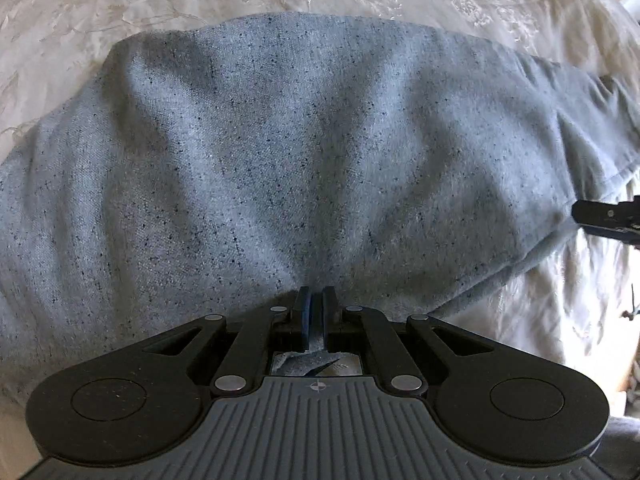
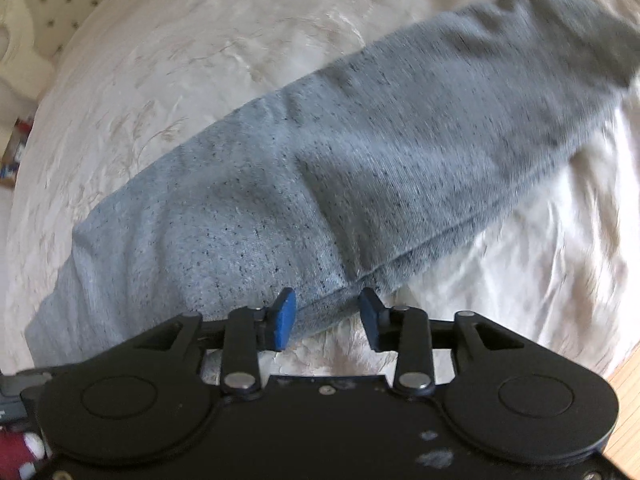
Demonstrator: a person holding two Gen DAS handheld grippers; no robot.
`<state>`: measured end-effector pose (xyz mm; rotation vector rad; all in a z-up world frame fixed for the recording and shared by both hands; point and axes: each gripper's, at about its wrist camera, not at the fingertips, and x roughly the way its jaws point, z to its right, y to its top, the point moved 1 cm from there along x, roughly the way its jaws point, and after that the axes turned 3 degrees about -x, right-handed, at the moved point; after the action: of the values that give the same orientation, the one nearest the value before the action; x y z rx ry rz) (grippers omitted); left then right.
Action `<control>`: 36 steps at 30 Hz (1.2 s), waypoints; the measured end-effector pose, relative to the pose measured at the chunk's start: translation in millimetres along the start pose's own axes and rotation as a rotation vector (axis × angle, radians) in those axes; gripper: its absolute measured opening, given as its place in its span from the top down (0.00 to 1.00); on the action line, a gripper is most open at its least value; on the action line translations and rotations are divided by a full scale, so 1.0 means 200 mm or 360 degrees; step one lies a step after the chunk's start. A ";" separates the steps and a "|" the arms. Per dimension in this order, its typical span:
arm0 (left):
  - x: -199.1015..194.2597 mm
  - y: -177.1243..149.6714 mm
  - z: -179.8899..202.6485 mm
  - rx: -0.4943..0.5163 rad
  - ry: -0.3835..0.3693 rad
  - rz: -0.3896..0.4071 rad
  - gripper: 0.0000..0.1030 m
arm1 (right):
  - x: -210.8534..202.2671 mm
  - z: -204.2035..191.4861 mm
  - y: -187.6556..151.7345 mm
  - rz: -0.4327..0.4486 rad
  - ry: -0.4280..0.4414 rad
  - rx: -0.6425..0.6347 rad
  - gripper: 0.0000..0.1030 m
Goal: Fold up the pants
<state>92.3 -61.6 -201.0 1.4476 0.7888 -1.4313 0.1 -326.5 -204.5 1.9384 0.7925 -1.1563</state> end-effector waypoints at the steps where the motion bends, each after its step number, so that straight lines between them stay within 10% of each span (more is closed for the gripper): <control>1: 0.00 0.01 -0.01 0.0003 0.0003 -0.0006 0.95 | 0.01 0.00 -0.01 0.0009 0.0007 0.0021 0.61; 24: -0.07 0.00 -0.06 0.0042 0.0034 0.0003 0.95 | 0.10 -0.07 -0.02 0.0007 0.0097 0.0306 0.63; 27: -0.07 0.00 -0.06 0.0049 0.0032 0.0003 0.95 | 0.12 -0.07 0.00 0.0067 0.0176 0.0346 0.95; 36: -0.28 0.06 -0.02 0.0066 -0.0022 0.0154 0.94 | -0.02 -0.17 -0.08 0.0101 0.0020 0.0155 0.96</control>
<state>98.7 -54.2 -145.1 1.4856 0.6747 -1.3897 1.0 -290.6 -194.8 2.0372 0.6872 -1.1646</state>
